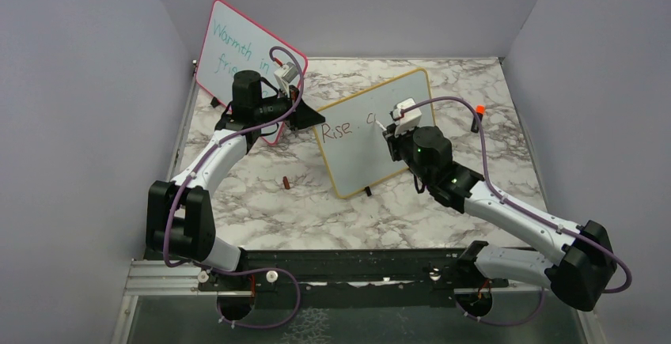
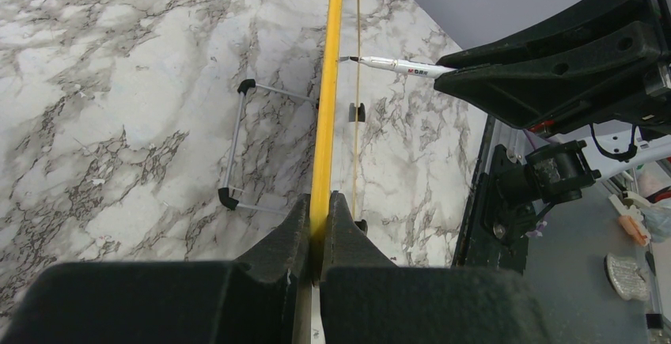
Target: Write a sentence on the whiteboard
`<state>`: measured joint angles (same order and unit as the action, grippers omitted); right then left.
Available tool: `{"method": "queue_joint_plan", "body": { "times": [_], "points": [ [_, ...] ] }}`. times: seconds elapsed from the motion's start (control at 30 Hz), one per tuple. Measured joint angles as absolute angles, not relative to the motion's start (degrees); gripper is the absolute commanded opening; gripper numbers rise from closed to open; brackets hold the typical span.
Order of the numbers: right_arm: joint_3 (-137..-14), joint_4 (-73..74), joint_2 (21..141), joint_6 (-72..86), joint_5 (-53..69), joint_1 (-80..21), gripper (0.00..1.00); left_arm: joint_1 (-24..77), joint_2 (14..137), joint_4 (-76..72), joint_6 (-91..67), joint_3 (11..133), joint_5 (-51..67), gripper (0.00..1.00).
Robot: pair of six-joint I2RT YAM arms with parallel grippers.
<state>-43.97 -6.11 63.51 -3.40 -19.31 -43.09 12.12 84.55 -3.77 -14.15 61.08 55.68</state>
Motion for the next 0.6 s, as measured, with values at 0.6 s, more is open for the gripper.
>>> {"method": "queue_joint_plan", "body": {
  "times": [0.6],
  "points": [
    [-44.0, -5.9, 63.4, -3.4, -20.4, -43.0, 0.01, 12.1, 84.6, -3.7, -14.1, 61.1, 55.7, 0.00]
  ]
}}
